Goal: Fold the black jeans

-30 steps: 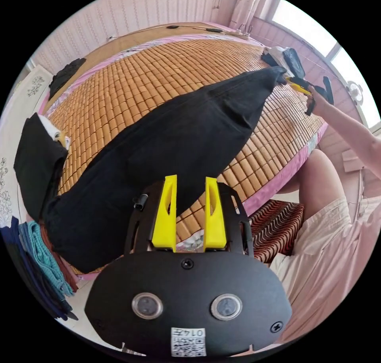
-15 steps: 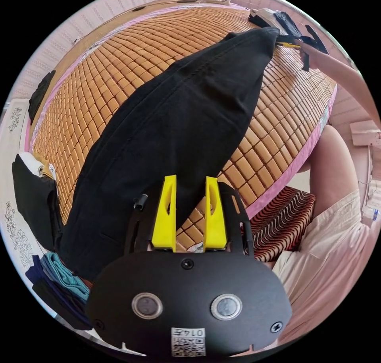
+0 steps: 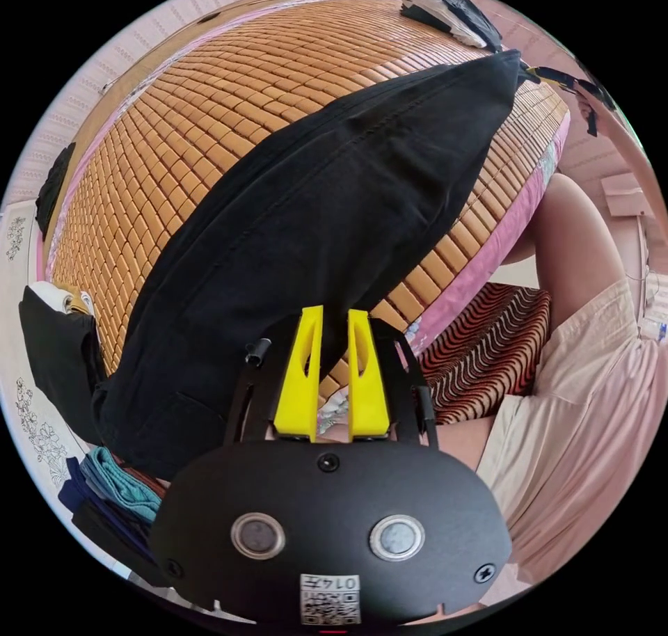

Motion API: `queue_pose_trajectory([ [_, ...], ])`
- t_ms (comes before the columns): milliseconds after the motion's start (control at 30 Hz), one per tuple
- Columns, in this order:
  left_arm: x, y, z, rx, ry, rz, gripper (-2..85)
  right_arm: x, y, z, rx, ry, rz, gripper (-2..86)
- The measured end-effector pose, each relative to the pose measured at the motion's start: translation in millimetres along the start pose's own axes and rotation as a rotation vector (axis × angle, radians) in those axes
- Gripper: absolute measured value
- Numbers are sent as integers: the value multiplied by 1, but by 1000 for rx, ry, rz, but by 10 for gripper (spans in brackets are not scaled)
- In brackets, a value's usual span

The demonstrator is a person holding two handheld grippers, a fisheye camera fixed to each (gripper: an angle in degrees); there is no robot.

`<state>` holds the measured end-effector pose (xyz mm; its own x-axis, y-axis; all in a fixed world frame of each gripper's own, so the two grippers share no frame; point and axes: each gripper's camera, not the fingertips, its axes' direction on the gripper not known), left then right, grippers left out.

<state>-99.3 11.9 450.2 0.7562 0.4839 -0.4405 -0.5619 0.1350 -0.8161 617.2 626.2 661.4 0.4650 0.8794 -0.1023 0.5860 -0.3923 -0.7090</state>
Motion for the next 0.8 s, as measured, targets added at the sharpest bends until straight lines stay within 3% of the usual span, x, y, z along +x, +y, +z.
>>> queue_pose_trajectory([
  [133, 4, -2, -7, 20, 30, -14, 68, 25, 30, -3, -95, 117, 54, 4],
  [300, 20, -11, -30, 46, -10, 20, 63, 40, 62, -19, 31, 54, 96, 2],
  [467, 52, -27, -67, 225, 8, 118, 60, 40, 66, -53, 198, -19, 66, 2],
  [600, 68, -44, -63, 216, -11, 155, 64, 51, 41, -49, 80, 28, 43, 4],
  [667, 71, -53, -58, 228, 46, 146, 67, 72, 44, -42, 153, 122, 135, 9],
  [800, 72, -60, -58, 224, 31, 130, 68, 76, 45, -23, 142, 16, 145, 45],
])
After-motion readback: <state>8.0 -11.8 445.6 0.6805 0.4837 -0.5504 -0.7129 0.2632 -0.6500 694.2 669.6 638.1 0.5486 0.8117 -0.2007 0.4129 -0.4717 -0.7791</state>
